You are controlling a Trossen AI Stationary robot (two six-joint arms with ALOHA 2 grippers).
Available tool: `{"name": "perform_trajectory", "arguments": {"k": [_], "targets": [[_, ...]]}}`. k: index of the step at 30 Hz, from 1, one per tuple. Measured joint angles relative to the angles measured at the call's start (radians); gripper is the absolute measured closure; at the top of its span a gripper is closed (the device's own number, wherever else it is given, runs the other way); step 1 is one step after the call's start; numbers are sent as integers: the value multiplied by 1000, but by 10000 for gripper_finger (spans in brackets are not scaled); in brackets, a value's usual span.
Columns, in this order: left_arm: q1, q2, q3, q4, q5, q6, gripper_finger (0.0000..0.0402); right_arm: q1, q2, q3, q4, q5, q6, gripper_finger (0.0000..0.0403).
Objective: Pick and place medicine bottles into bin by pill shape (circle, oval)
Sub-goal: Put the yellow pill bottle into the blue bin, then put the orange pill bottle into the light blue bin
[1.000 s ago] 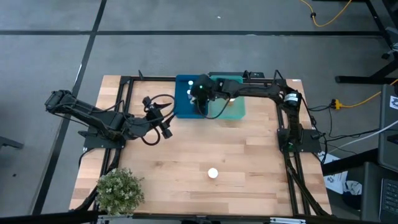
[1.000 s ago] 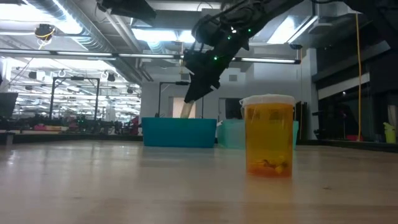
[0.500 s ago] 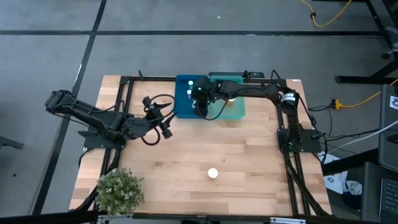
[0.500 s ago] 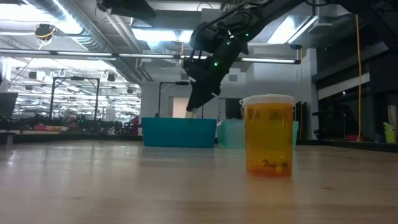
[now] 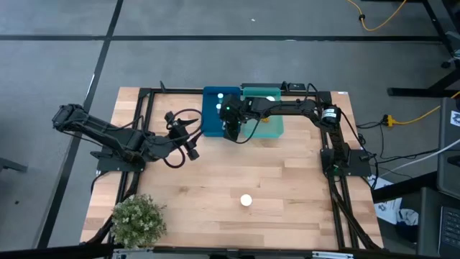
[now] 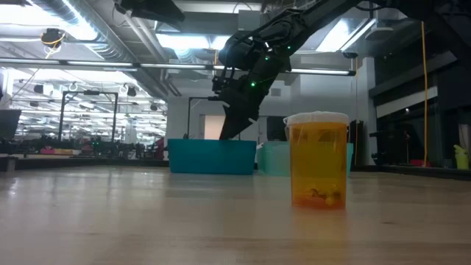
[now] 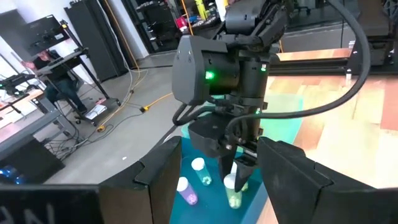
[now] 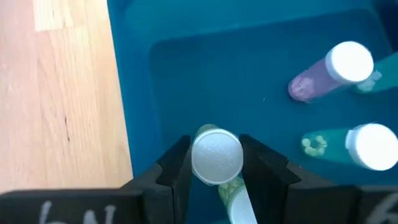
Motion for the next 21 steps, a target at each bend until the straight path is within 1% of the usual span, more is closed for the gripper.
{"name": "perform_trajectory", "arguments": {"k": [4, 10, 13, 18, 21], "targets": [[0, 0, 0, 0, 2, 0, 200, 0, 0, 0, -1, 0, 24, 261], [0, 0, 0, 0, 3, 0, 200, 0, 0, 0, -1, 0, 23, 213], [0, 0, 0, 0, 4, 0, 200, 0, 0, 0, -1, 0, 23, 195], [0, 0, 0, 0, 4, 0, 200, 0, 0, 13, -17, 0, 30, 183], [0, 0, 0, 0, 5, 0, 200, 2, -1, 69, -77, -1, 64, 185]]}}
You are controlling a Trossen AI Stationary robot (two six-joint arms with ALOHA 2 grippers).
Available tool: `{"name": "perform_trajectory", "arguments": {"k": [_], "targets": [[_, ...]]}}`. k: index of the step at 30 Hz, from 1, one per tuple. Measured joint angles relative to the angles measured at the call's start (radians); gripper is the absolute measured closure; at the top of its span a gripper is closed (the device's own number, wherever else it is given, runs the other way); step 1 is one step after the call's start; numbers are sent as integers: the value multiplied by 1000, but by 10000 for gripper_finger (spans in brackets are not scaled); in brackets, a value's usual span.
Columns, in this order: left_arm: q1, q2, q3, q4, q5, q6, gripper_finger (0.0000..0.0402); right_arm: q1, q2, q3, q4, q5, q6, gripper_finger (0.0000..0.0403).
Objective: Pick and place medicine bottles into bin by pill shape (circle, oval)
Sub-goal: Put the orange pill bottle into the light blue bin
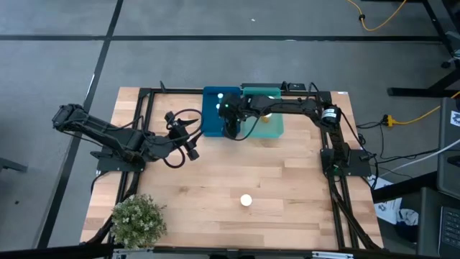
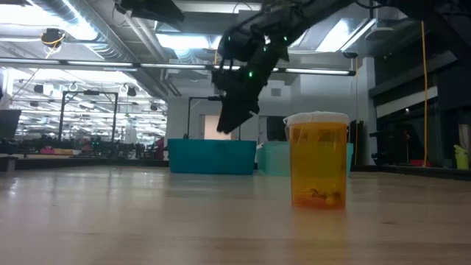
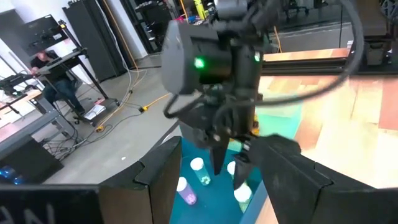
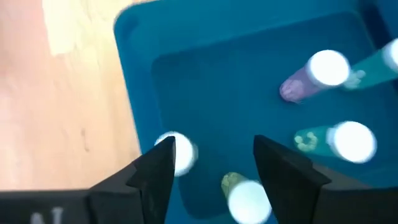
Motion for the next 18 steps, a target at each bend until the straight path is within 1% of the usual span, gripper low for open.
{"name": "perform_trajectory", "arguments": {"k": [5, 10, 14, 18], "targets": [[0, 0, 0, 0, 0, 0, 200, 35, -4, 134, -198, -24, 54, 190], [0, 0, 0, -2, 0, 0, 200, 117, -5, 285, -475, -21, 126, 195], [0, 0, 0, -5, 0, 0, 200, 213, -5, 370, -710, 34, 151, 202], [0, 0, 0, -6, 0, 0, 200, 327, -5, 386, -896, 99, 198, 210]]}}
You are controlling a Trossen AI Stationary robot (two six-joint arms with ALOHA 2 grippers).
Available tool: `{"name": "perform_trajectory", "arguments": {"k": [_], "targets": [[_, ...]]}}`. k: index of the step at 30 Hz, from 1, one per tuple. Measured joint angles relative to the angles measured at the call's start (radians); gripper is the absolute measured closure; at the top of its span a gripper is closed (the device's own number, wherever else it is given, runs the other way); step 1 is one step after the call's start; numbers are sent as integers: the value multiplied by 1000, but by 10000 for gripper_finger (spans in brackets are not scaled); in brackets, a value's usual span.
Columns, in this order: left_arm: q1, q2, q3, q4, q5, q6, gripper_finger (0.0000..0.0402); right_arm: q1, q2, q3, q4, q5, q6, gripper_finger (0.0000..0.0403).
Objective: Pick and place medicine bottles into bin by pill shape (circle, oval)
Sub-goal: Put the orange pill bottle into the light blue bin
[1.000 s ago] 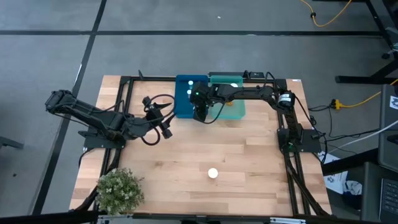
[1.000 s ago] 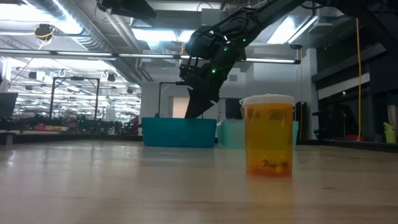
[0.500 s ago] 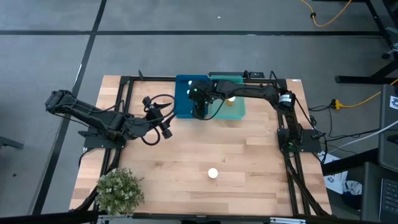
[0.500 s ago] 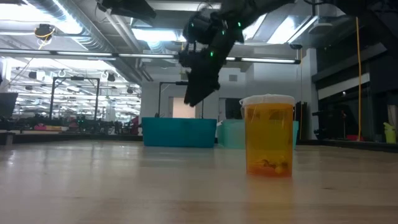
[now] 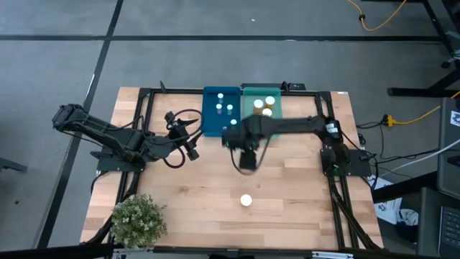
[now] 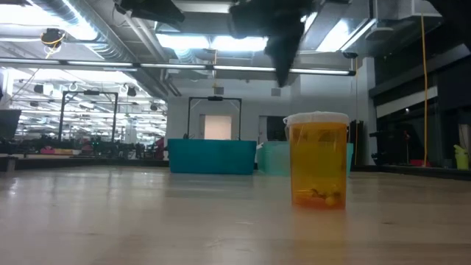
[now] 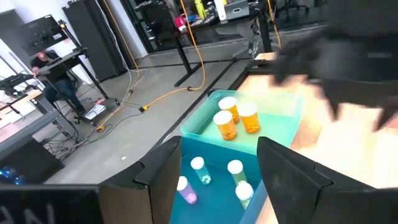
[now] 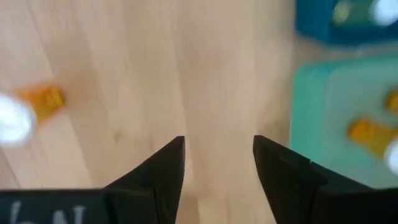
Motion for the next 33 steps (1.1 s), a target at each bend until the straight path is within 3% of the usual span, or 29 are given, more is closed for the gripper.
{"name": "perform_trajectory", "arguments": {"k": [7, 12, 18, 25, 33], "targets": [[0, 0, 0, -3, 0, -2, 200, 235, -7, -116, -106, 113, 155, 224], [0, 0, 0, -8, 0, -3, 200, 427, -48, -288, -101, 99, 248, 226], [0, 0, 0, -12, 0, -9, 200, 616, -68, -464, 113, 87, 388, 226], [0, 0, 0, -13, 18, -31, 200, 692, -68, -548, 419, 16, 410, 226], [0, 0, 0, -13, 26, -31, 200, 684, -68, -557, 464, 106, 265, 226]]}}
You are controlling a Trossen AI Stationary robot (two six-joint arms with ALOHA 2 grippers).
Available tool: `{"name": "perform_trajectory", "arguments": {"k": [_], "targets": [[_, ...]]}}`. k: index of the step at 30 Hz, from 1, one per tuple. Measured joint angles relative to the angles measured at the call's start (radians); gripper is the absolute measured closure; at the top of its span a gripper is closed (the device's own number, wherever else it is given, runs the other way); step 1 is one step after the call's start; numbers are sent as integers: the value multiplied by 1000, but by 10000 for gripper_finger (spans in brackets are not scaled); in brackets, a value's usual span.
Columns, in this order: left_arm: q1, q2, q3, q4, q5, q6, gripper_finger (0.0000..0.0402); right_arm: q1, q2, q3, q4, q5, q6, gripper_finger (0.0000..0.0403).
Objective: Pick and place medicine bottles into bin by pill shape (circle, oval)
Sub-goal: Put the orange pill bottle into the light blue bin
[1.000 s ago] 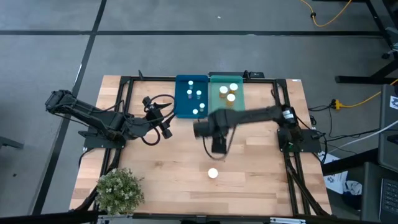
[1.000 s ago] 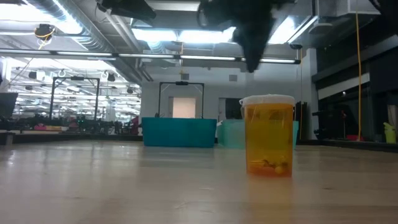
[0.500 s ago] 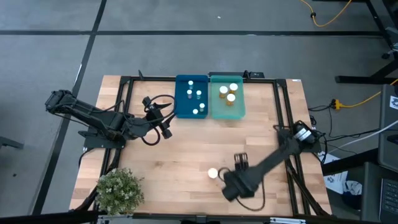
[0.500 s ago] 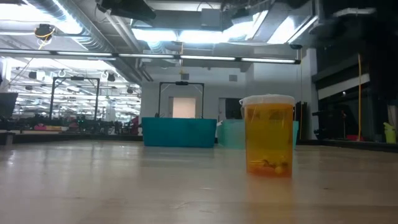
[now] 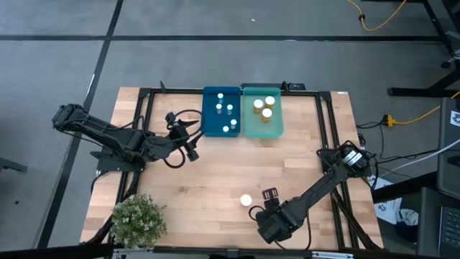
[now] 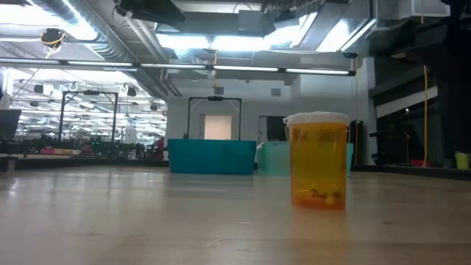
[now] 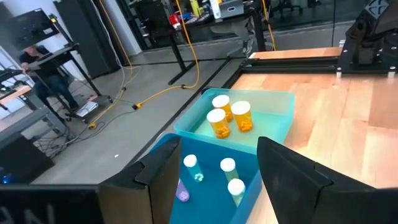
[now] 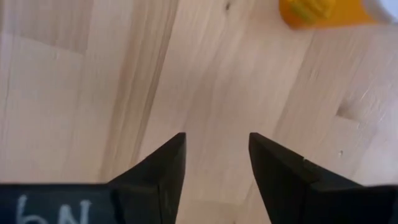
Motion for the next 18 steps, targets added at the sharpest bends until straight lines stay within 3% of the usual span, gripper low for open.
{"name": "perform_trajectory", "arguments": {"k": [5, 11, 18], "targets": [[0, 0, 0, 0, 0, 0, 200, -7, 0, 0, 25, 0, -15, 226], [0, 0, 0, 0, 0, 0, 200, -7, 0, -7, 32, 23, 78, 221], [0, 0, 0, 0, 0, -3, 200, -6, 0, -20, 11, 18, 93, 159]]}}
